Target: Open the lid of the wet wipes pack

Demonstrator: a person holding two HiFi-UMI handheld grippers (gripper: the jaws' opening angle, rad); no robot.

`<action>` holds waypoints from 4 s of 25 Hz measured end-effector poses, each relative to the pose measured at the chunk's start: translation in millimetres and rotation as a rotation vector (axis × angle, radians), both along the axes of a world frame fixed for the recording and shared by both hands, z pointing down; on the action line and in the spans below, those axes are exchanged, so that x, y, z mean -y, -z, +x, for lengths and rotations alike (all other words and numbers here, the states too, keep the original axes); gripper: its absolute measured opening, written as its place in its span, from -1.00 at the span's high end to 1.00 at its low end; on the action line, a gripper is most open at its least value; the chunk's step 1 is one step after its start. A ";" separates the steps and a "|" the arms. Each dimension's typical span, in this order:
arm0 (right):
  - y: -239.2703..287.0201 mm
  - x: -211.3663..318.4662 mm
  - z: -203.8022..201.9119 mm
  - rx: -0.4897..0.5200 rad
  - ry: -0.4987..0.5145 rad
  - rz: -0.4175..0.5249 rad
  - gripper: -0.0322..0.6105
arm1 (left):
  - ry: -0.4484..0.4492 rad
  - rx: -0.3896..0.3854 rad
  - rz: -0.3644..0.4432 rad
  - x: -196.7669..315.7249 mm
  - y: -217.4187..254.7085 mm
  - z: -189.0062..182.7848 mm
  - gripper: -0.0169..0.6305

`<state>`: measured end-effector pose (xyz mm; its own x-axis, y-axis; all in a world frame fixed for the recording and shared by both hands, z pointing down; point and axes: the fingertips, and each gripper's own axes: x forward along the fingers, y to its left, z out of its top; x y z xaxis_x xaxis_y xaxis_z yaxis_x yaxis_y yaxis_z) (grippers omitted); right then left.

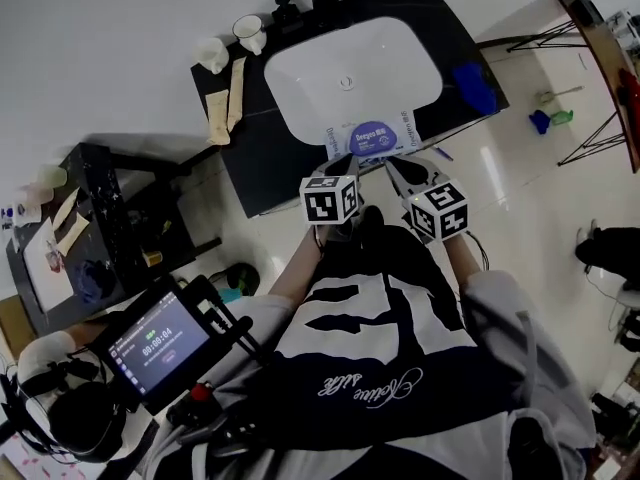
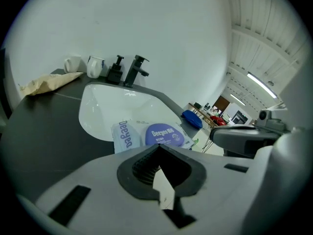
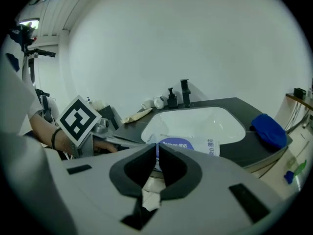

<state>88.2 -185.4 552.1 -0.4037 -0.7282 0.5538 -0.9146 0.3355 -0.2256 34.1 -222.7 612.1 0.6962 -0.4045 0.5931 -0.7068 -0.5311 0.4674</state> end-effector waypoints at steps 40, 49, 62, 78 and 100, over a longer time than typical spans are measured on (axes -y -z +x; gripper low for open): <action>-67.0 37.9 -30.4 -0.540 0.949 0.028 0.68 | 0.166 0.060 -0.061 0.3 -35.6 -3.3 0.95; -61.5 42.5 -29.0 -0.422 0.873 -0.014 0.68 | 0.145 0.081 -0.034 0.5 -35.4 -2.3 0.95; 4.0 102.1 -22.0 -0.331 0.686 0.131 0.77 | 0.164 0.062 -0.049 -1.1 -31.9 -4.4 0.95; -67.5 189.0 0.8 -0.322 0.460 -0.042 0.78 | 0.151 0.062 -0.048 -3.2 -34.6 -0.4 0.95; 51.7 80.1 -4.9 0.067 -0.033 0.085 0.78 | -0.004 -0.018 0.005 -12.8 32.5 -14.0 0.95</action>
